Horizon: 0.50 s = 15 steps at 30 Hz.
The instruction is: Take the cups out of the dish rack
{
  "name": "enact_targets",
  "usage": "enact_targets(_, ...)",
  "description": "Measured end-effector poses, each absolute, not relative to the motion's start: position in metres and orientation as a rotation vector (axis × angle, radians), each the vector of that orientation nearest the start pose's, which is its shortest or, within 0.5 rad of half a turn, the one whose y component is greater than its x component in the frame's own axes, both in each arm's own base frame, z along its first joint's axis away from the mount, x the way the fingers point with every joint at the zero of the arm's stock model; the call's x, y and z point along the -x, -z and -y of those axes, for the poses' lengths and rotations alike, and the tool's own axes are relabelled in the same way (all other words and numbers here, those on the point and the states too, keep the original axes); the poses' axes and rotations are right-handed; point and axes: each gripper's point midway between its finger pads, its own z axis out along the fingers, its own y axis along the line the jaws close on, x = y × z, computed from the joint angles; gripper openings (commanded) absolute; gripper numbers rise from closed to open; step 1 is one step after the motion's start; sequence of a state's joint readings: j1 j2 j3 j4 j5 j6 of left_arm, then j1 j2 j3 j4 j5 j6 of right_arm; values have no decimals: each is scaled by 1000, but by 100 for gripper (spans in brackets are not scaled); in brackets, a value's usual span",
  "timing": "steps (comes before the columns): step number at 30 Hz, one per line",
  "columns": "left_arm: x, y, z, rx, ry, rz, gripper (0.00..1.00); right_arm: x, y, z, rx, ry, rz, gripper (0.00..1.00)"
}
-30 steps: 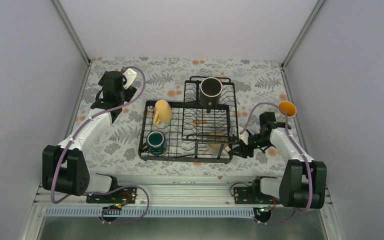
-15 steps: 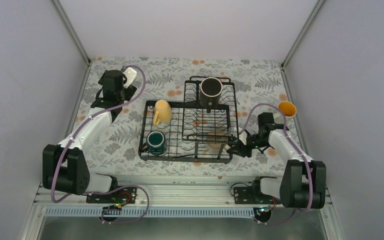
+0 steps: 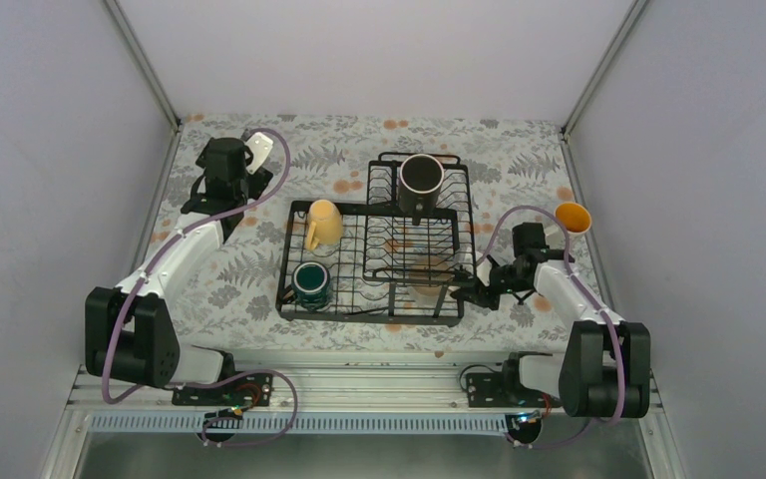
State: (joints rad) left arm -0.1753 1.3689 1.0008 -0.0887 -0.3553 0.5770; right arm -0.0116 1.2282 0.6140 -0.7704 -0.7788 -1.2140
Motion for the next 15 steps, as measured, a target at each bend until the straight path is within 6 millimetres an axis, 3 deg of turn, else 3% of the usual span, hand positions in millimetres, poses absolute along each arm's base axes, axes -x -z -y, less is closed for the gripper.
enact_targets(15, -433, -238, 16, -534, -612, -1975, 100, -208, -79, -118, 1444, -689, -1985, 4)
